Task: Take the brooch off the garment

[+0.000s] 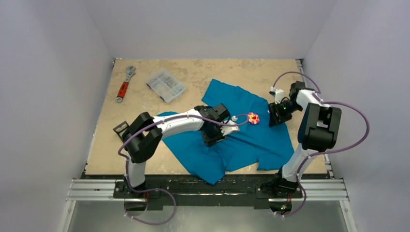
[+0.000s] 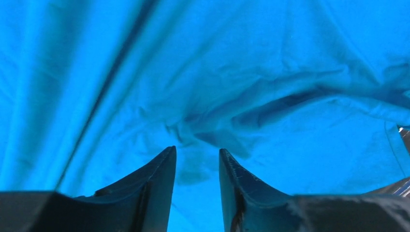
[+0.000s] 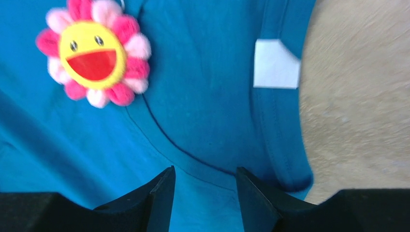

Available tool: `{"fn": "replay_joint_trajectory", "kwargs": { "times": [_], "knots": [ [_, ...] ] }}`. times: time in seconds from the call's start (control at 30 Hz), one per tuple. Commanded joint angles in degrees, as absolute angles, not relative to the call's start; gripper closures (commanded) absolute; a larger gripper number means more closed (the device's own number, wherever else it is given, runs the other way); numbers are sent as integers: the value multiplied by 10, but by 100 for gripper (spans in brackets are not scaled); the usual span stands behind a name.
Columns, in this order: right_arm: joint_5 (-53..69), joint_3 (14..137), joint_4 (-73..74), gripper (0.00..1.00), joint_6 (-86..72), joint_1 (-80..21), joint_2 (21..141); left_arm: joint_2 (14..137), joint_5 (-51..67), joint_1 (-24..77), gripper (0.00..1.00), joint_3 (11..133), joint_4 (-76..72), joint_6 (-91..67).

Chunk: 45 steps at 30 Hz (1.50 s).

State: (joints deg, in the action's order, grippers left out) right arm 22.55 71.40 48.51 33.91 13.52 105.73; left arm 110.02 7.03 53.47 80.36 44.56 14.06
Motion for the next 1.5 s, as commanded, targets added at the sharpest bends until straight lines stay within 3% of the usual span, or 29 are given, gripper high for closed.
{"fn": "replay_joint_trajectory", "kwargs": {
  "times": [0.0,0.13,0.4,0.5,0.63,0.77,1.0,1.47],
  "knots": [
    [192,664,475,48,368,137,1023,1082,40,543,65,751,439,154],
    [188,615,492,48,393,137,982,1044,38,542,70,679,452,186],
    [214,590,552,46,451,138,875,959,41,534,70,573,466,274],
    [250,610,527,42,452,135,831,909,100,506,64,572,471,282],
    [296,596,430,36,437,103,780,838,157,471,45,603,459,254],
    [260,547,308,33,417,46,760,791,188,443,34,624,433,211],
    [203,522,236,33,424,-36,806,684,270,358,21,577,337,132],
    [161,517,213,37,410,-101,883,640,206,350,19,564,305,98]
  ]
}}
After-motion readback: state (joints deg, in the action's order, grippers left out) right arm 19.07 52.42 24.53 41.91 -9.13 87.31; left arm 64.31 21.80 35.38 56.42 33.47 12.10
